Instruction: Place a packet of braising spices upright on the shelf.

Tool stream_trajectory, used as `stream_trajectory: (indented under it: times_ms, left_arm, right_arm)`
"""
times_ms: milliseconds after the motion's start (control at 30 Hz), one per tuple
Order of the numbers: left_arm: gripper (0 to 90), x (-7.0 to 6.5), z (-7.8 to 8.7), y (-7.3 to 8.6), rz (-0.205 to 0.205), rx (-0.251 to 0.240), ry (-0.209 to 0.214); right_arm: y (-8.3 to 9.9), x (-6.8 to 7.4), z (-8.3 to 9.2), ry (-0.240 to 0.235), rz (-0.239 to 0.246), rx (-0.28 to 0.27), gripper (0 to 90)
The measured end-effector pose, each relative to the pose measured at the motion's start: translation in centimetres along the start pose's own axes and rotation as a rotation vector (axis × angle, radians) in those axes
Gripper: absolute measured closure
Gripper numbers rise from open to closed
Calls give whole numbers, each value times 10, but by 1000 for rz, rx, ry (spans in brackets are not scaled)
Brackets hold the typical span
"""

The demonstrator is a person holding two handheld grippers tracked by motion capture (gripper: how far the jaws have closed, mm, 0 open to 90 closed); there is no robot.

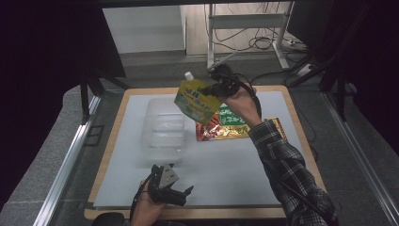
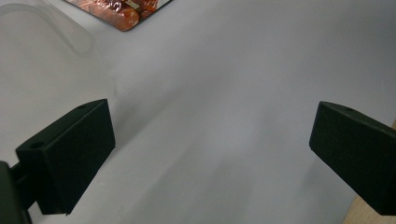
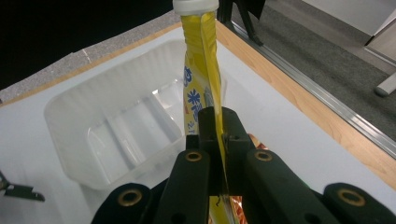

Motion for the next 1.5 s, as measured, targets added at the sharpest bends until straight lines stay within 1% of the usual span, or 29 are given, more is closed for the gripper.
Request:
stream_trajectory:
  times_ms: [167,200,300,367,433,533,667,700,767,800,933,1000,1133,1167,1267,1433,1500]
  left_arm:
    - [0,0,1,-1,9,-4,6]
    - [0,-1,0,-1,19,-10,12]
    - [0,-1,0,-1,19,-9,14]
    - [0,-1,-1,0,19,-7,21]
    - [0,-1,-1,0,17,-6,24]
    - [0,-1,-2,1,8,4,32]
    - [0,-2,-1,0,5,3,30]
    - [0,-1,-1,0,5,3,31]
    - [0,-2,-1,0,4,2,31]
    - [0,-2,-1,0,4,2,30]
    - [0,-3,-1,0,3,0,36]
    - [0,-4,-1,0,-9,3,39]
    - [0,-5,-1,0,-10,2,39]
    - [0,-4,-1,0,-9,1,40]
    - [0,-4,0,-1,-10,1,40]
    - [0,-5,-1,-1,-10,1,42]
    - [0,-5,-1,0,-12,2,41]
  right_arm:
    - [-9,-1,-7,3,-11,-7,889]
    - [-12,-1,-11,3,-9,-12,889]
    - [-16,-1,-14,4,-6,-14,889]
    - [-22,-1,-19,8,-7,-13,889]
    - [-24,-2,-20,9,-5,-14,889]
    - [-31,-2,-27,11,-7,-20,889]
    - [-36,-1,-32,5,-20,-25,889]
    - [-39,-1,-36,2,-22,-30,889]
    - [-41,-1,-38,1,-16,-32,889]
    - [-43,0,-42,-1,-17,-30,889]
    - [-47,2,-48,-7,-20,-32,889]
    - [-51,5,-53,-12,-22,-38,889]
    - [-53,7,-59,-17,-23,-30,889]
    - [-54,7,-64,-18,-18,-27,889]
    - [-56,7,-68,-23,-24,-29,889]
    - [-56,9,-74,-35,-30,-13,889]
    - [-56,10,-81,-37,-22,7,888]
Point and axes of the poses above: each handheld gripper's, and its own axes: z roughly backward along the jaws, y roughly out of its underside, x roughly to its left, the point moved 5 cm from there along -z, roughly forward along the jaws, and after that the axes turned 7 degrees about z, right-handed, at the moved point
